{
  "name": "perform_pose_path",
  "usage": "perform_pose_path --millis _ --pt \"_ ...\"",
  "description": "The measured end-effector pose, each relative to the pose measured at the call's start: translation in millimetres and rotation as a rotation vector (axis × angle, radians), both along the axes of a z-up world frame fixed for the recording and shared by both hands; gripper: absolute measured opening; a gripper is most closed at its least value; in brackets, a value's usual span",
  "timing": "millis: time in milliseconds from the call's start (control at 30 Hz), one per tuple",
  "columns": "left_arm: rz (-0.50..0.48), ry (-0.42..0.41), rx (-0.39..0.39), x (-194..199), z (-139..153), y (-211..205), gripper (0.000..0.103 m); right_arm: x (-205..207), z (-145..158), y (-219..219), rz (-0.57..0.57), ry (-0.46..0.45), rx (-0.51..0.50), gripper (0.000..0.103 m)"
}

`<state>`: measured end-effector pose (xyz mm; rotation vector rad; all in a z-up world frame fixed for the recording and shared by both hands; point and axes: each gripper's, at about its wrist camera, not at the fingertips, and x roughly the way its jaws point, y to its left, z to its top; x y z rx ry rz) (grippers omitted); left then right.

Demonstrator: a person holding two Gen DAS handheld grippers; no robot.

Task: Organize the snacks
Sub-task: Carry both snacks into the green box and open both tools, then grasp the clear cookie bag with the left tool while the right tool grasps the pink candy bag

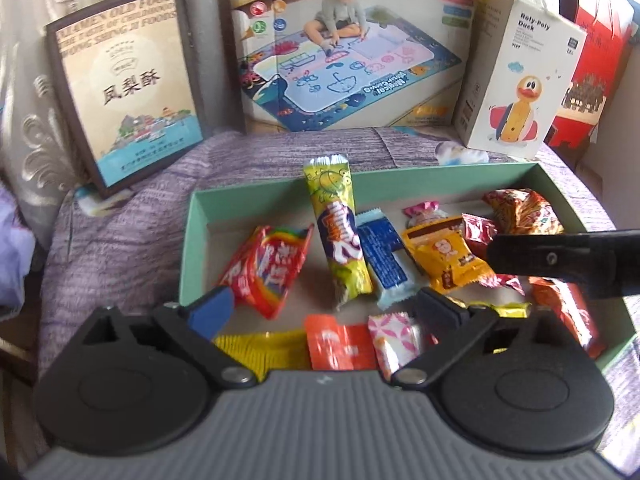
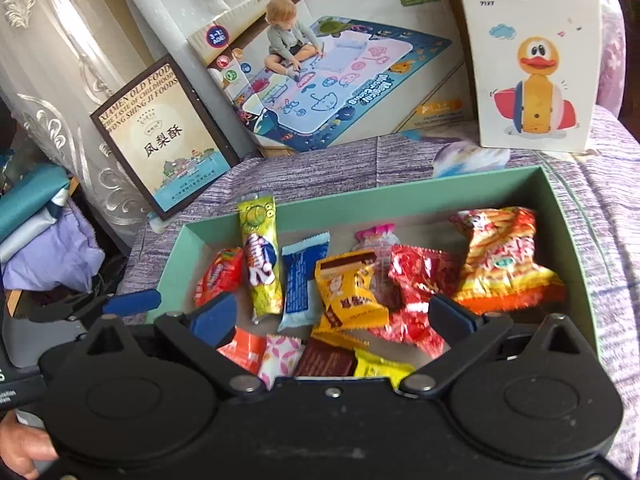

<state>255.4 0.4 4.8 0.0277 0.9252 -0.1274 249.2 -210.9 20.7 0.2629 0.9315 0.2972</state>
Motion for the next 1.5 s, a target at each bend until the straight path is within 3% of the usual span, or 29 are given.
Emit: perform_pose_path --millis 300,633,933,1233,1333,1433,1500 --pt "0.055 -0.021 -0.030 -56.9 17.7 15.5 0.103 -57.8 20.5 -16.0 -0.017 -0.015 0.013 0.103" --pt "0.124 -0.011 -0.044 -117.3 18.3 44.2 0.103 -121.3 28.7 -24.8 0.003 -0.005 0.031 0.103" --pt "0.160 0.043 -0.028 -155.2 -11.4 61.9 0.103 -155.3 16.3 -20.5 0.024 0.048 0.014 0.103" --pt "0.164 0.104 -0.006 -174.7 -49.4 77.9 0.102 -162.0 -1.7 11.2 0.067 0.105 0.008 0.103" --pt "0.148 0.113 0.000 -175.2 -57.5 76.6 0.099 -162.3 -6.5 22.8 0.076 0.123 0.005 0.103" --pt "0.142 0.092 -0.015 -175.8 -59.8 75.0 0.089 -160.1 -10.3 34.7 0.083 0.132 -0.012 0.103" --pt "0.119 0.069 -0.032 -177.3 -58.8 74.7 0.060 -157.4 -12.6 44.7 0.089 0.142 -0.026 0.103"
